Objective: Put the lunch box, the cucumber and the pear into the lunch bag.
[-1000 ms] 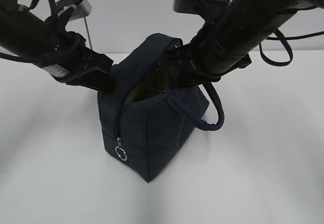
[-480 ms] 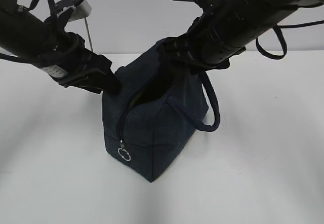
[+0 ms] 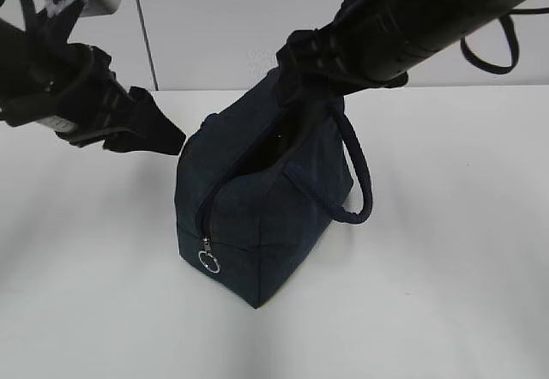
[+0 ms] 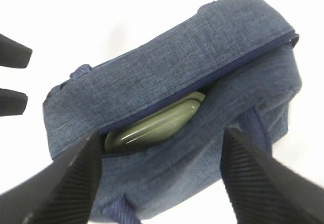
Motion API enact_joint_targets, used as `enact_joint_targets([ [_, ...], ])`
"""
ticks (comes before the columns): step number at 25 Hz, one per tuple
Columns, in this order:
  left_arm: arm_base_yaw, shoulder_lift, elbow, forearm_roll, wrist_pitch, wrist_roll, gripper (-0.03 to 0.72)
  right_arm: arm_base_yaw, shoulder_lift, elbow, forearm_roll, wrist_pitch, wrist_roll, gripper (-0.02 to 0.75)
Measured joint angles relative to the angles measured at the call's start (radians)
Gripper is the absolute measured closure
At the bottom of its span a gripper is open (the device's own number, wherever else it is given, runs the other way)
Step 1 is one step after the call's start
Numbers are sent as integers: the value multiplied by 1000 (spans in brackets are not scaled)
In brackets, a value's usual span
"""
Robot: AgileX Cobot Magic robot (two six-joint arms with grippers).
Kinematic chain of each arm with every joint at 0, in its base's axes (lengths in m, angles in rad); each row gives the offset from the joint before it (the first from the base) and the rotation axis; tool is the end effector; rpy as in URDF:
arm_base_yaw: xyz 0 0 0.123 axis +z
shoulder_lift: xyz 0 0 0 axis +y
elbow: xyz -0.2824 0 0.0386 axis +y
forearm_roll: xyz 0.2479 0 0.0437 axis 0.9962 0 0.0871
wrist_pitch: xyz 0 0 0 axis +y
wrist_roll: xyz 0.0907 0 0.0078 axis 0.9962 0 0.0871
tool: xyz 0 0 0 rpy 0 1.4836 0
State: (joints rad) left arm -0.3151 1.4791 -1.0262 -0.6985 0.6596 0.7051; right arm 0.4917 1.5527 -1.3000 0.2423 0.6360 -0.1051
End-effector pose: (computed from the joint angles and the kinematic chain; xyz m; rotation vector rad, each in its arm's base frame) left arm 0.2802 -0.1291 0.2729 0.6999 2.3587 -0.5849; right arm 0.3006 0.1757 0.3225 -0.5454 2.3310 0.4481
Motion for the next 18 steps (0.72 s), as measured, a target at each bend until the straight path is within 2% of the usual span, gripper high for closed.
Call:
enact_joint_targets([
  [4, 0, -110, 127, -144, -90, 187, 326, 20, -103, 110, 43, -31, -61, 180],
  [6, 0, -167, 194, -213, -144, 271, 326, 58, -158, 194, 80, -85, -105, 180],
  [8, 0, -211, 245, -273, -185, 344, 326, 131, -228, 315, 127, -199, -144, 181],
  [12, 0, -269, 306, -306, -217, 390, 326, 267, -298, 545, 164, -501, -165, 181],
  [18, 0, -285, 319, -310, -225, 393, 326, 427, -247, 754, 179, -814, -157, 182],
])
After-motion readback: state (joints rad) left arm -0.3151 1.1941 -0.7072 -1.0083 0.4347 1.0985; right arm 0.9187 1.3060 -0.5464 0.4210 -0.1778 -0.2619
